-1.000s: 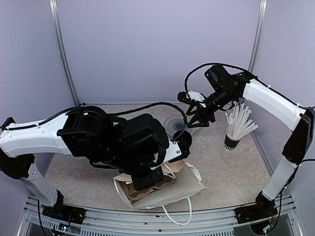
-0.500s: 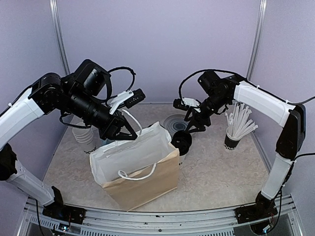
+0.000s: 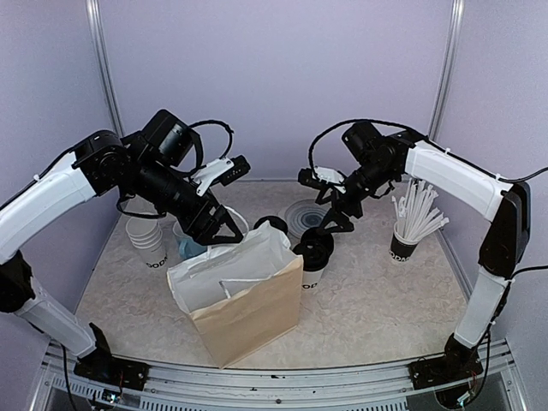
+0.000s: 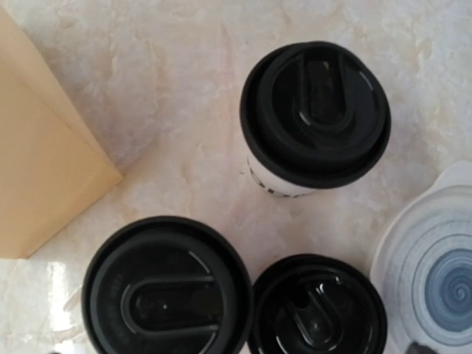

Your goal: Pack the takeout coffee

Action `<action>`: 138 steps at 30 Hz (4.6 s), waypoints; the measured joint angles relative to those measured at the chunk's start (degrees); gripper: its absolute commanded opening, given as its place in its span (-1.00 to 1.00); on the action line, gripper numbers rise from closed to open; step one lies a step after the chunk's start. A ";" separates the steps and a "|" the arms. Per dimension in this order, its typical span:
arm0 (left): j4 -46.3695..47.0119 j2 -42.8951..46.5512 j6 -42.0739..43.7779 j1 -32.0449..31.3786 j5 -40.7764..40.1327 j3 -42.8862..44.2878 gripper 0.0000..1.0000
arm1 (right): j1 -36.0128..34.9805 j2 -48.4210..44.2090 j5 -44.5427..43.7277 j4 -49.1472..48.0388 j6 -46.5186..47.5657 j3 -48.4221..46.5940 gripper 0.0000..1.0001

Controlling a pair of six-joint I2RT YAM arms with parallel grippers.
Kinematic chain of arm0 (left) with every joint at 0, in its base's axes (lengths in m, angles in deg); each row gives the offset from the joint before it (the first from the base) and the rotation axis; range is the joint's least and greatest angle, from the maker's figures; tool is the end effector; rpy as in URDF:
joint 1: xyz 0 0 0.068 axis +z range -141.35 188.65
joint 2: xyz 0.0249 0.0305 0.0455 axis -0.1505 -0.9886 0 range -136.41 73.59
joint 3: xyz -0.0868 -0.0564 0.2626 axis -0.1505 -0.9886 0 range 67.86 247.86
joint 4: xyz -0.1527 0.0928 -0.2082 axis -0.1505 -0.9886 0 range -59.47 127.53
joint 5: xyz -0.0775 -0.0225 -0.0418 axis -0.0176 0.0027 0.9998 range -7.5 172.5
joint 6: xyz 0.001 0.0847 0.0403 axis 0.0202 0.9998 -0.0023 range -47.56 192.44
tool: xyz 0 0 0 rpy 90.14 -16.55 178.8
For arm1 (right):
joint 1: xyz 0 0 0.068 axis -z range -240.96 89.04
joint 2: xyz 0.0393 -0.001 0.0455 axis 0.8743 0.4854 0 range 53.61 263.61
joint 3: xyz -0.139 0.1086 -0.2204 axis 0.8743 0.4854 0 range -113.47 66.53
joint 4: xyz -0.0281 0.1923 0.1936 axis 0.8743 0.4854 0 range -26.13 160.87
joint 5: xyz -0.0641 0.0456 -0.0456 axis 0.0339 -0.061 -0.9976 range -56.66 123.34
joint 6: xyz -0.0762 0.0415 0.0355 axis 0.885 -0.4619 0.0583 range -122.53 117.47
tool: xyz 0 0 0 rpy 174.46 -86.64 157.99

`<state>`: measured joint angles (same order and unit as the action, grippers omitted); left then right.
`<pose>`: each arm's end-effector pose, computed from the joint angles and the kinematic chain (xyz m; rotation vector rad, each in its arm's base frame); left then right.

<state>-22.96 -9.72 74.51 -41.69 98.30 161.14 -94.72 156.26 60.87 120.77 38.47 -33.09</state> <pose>0.1937 -0.2699 0.3694 1.2330 2.2188 -0.6931 0.3242 0.2636 0.2979 -1.6703 1.9119 0.5765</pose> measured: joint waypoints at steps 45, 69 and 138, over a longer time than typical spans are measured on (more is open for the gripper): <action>6.64 16.09 -3.74 -5.14 -10.05 -12.98 0.58 | -10.23 7.39 -16.06 2.67 1.73 1.77 0.44; 6.93 16.06 -3.78 -5.14 -10.56 -14.75 0.59 | -13.11 5.55 -21.24 1.11 0.85 5.14 0.42; -0.28 -3.19 0.72 -2.64 -1.57 2.64 -0.95 | -34.82 0.55 -26.38 20.74 10.27 -29.14 0.06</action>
<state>-23.24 -12.91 75.23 -44.34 96.72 163.78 -129.54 156.81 34.49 141.51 48.74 -62.22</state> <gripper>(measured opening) 0.026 0.689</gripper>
